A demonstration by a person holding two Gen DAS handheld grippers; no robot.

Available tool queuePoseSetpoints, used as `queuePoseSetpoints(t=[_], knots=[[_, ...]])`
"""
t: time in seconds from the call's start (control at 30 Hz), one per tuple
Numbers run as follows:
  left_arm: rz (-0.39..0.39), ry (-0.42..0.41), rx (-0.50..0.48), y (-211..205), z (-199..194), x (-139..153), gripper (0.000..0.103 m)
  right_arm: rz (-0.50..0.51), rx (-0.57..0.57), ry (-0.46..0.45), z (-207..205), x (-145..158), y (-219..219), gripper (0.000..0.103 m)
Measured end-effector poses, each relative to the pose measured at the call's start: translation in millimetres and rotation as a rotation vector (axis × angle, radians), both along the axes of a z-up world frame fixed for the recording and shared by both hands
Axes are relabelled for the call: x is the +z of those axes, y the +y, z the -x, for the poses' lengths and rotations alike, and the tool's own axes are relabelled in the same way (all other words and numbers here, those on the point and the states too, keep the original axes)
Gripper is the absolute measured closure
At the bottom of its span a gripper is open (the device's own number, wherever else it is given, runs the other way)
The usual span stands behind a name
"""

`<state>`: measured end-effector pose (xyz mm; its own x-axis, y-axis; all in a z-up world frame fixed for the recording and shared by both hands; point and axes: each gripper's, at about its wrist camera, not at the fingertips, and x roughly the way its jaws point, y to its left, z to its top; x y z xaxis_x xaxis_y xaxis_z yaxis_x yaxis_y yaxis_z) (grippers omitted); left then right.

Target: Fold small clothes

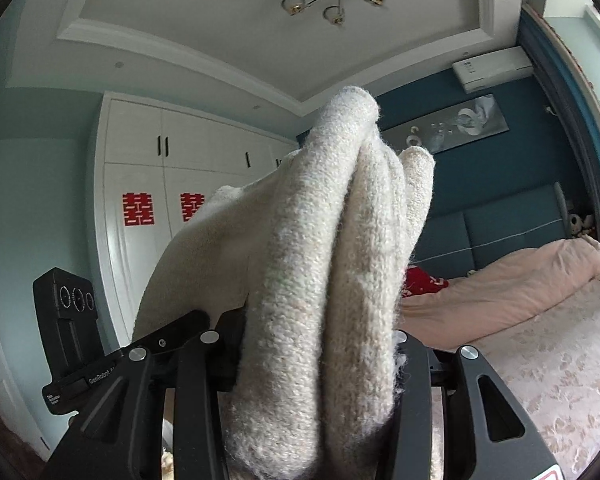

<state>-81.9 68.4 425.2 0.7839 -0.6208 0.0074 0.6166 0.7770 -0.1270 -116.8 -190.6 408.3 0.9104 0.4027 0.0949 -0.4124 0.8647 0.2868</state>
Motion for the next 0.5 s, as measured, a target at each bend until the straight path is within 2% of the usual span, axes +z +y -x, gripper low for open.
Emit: queuePoseSetpoints(t=[0.17, 0.3, 0.4, 0.47, 0.5], knots=[[0.004, 0.025, 0.017, 20, -17, -9, 0.04, 0.002, 0.023, 0.036, -26, -4, 15, 0.061], [-0.014, 0.11, 0.025, 30, -53, -36, 0.038, -0.002, 0.018, 0.107, -53, -29, 20, 0.059], [-0.049, 0.227, 0.044, 34, -91, -75, 0.038, -0.033, 0.03, 0.23, -93, -72, 22, 0.058], [-0.065, 0.322, 0.05, 34, -116, -107, 0.038, -0.062, 0.035, 0.335, -124, -117, 20, 0.055], [-0.076, 0.388, 0.054, 35, -134, -134, 0.038, -0.071, 0.032, 0.385, -137, -141, 20, 0.053]])
